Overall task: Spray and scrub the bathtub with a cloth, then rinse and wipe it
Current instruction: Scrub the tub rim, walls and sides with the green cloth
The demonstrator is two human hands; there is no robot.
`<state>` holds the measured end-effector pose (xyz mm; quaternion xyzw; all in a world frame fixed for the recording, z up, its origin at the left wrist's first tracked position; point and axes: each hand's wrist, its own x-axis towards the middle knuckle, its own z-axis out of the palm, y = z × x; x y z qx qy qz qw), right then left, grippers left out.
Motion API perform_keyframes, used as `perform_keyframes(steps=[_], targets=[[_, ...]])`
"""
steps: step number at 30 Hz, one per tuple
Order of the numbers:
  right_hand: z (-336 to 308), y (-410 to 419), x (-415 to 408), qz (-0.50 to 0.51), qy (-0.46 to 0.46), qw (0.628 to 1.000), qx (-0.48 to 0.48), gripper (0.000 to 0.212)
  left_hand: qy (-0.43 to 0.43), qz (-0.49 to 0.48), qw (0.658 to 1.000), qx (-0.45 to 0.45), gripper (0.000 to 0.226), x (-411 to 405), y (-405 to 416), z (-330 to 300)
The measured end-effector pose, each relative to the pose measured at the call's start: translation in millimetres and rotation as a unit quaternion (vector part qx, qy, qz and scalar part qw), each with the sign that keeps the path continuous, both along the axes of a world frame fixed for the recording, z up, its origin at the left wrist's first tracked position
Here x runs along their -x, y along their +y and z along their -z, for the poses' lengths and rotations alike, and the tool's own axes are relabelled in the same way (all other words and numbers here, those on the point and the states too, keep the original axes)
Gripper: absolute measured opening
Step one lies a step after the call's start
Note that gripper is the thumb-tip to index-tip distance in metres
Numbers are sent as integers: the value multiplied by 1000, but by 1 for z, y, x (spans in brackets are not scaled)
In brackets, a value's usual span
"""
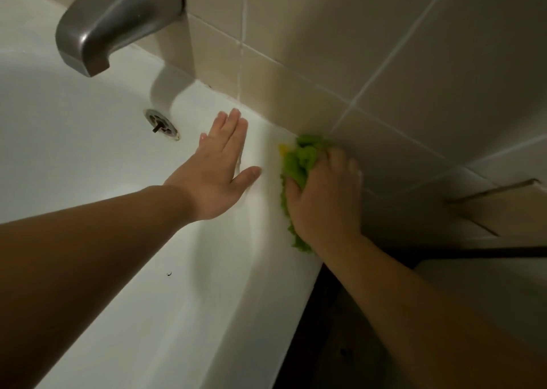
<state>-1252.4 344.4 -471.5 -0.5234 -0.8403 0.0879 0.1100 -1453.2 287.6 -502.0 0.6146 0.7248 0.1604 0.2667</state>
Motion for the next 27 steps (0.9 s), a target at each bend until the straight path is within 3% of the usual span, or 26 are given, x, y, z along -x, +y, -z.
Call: perform_keyframes(steps=[6, 11, 18, 24, 27], targets=[[-7, 24, 14, -125, -50, 991, 20, 35, -5, 8, 1000, 5, 82, 0, -7, -1], [-14, 3, -45, -89, -36, 994, 48, 31, -15, 9, 1000, 26, 84, -2, -12, -6], [-9, 33, 42, -154, -40, 987, 31, 34, -28, -9, 999, 12, 83, -12, -21, -3], [-17, -6, -44, -148, -1, 986, 74, 24, -27, -8, 999, 19, 86, -12, -21, -6], [-8, 8, -16, -135, 5, 990, 51, 29, -28, -13, 999, 21, 85, -14, -21, -4]])
